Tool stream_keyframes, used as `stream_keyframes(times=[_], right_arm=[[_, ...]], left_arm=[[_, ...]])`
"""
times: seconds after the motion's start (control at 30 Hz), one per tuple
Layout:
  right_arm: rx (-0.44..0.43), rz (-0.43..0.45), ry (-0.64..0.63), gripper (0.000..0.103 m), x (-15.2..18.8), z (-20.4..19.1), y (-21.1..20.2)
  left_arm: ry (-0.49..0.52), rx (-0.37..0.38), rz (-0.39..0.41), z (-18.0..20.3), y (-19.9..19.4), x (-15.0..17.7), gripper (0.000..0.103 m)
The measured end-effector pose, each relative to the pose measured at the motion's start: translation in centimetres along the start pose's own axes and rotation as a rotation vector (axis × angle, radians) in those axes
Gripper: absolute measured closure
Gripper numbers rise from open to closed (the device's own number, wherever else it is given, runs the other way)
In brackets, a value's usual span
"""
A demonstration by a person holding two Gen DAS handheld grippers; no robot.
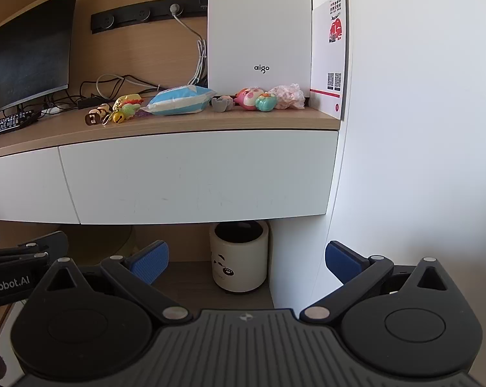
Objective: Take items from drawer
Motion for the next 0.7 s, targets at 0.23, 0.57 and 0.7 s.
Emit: stream_keyframes(times=[0.23,0.57,0.7], right_arm=[[-0.003,-0.001,-0.001,0.000,0.00,0.00,0.00],[-0.001,-0.002,-0.003,0.000,0.03,-0.04,-0.06],[-0.001,-0.004,-0.003,0.000,0.07,0.01,0.03]], left_arm=[[0.000,0.000,-0.001,-0.02,-0.05,0.02,0.000],[-0.004,-0.002,-0.005,0.03,-0.06,0.18,0.000],[-0.007,-0.005,-0.009,0.02,-0.03,0.35,0.000]])
Point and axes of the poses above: each gripper's, at about its wrist camera, not at the fingertips, and y roughly the way its jaws point, z to its right, x to its underside, the point moved 10 cm from there along y, roughly the way its jaws point
